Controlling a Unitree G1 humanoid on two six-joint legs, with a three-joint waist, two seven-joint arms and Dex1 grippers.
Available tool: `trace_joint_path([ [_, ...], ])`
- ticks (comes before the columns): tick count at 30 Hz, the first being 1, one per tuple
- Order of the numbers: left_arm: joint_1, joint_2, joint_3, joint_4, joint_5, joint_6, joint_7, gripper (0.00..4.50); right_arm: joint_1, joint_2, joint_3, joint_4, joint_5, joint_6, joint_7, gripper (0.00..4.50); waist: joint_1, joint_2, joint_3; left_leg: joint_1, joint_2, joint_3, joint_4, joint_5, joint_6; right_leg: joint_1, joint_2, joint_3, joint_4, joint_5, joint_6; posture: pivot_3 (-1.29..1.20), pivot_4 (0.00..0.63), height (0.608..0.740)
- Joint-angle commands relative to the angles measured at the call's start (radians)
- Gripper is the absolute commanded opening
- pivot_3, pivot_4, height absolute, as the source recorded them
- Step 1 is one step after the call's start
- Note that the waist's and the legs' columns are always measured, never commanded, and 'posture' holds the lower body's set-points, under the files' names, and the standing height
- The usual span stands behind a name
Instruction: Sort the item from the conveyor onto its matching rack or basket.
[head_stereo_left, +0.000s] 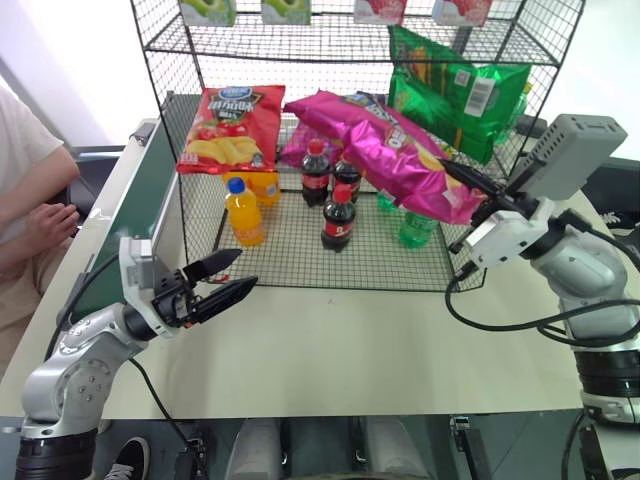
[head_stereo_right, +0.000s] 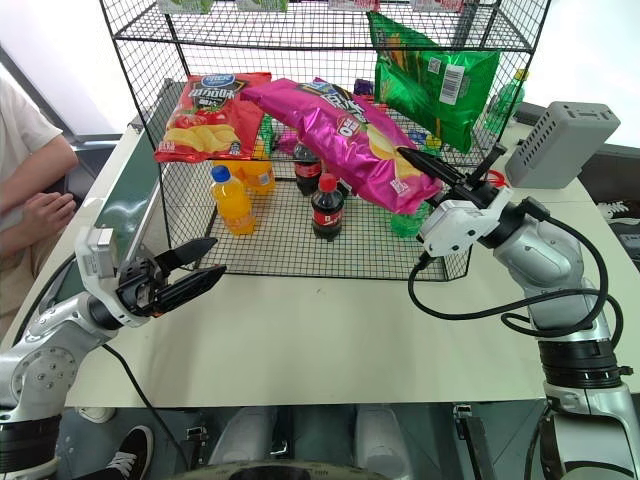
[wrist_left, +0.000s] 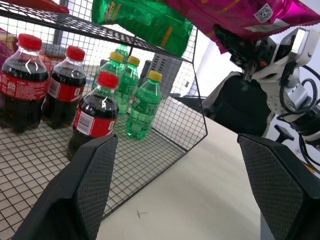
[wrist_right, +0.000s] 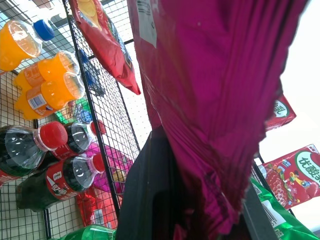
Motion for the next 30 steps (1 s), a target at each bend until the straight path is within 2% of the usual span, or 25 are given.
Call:
trace_joint_path([
  [1, -0.005, 0.005, 0.019, -0.025, -0.015, -0.011, -0.002, 4.07, 0.007, -0.020, -0.025, -0.012, 0.021, -0.015, -0.003, 0.05, 0.000, 0.000, 0.000, 0.000, 0.000, 0.000, 0.000, 0.000, 0.000, 0.000, 0.000, 0.000, 0.000, 0.000, 0.000, 0.00, 0.150, 0.740],
  [5, -0.002, 0.002, 0.017, -0.027, -0.011, -0.016, -0.003, 4.07, 0.033, -0.022, -0.050, -0.033, 0.045, -0.006, -0.006, 0.05, 0.000, 0.000, 0.000, 0.000, 0.000, 0.000, 0.000, 0.000, 0.000, 0.000, 0.000, 0.000, 0.000, 0.000, 0.000, 0.00, 0.150, 0.740],
  [11, 0.007, 0.009, 0.032, -0.002, -0.010, -0.019, -0.015, 4.07, 0.288, -0.048, -0.244, -0.154, 0.180, 0.066, 0.008, 0.05, 0.008, 0.000, 0.000, -0.001, -0.001, 0.000, 0.000, -0.001, 0.001, 0.001, -0.001, 0.000, -0.001, 0.000, 0.000, 0.00, 0.150, 0.740],
  [15, -0.012, -0.002, 0.009, 0.022, 0.001, -0.020, -0.025, 4.07, 0.448, -0.061, -0.363, -0.160, 0.216, 0.044, 0.042, 0.05, 0.002, 0.000, 0.001, 0.002, -0.002, 0.000, 0.000, -0.001, 0.001, 0.003, -0.001, 0.001, -0.001, 0.000, 0.000, 0.00, 0.150, 0.740],
  [22, -0.068, 0.001, -0.023, 0.058, 0.014, -0.014, -0.048, 4.07, 0.631, -0.019, -0.522, -0.186, 0.264, 0.068, 0.038, 0.05, 0.003, -0.001, 0.001, 0.004, -0.002, 0.000, 0.000, -0.001, 0.001, 0.004, 0.001, 0.001, -0.001, -0.001, -0.001, 0.00, 0.150, 0.740],
  [25, -0.084, -0.001, -0.035, 0.074, 0.021, -0.014, -0.060, 4.07, 0.659, 0.010, -0.593, -0.161, 0.286, 0.125, 0.001, 0.05, 0.003, 0.000, 0.001, 0.004, -0.002, 0.000, 0.000, -0.001, 0.001, 0.004, 0.001, 0.001, -0.001, -0.001, 0.000, 0.00, 0.150, 0.740],
  [30, -0.101, -0.001, -0.047, 0.101, 0.038, -0.029, -0.086, 4.07, 0.630, 0.016, -0.575, -0.185, 0.260, 0.145, -0.017, 0.05, 0.000, 0.000, 0.000, 0.004, -0.002, 0.000, 0.000, -0.001, 0.001, 0.004, 0.000, 0.002, -0.001, -0.002, -0.001, 0.00, 0.150, 0.740],
])
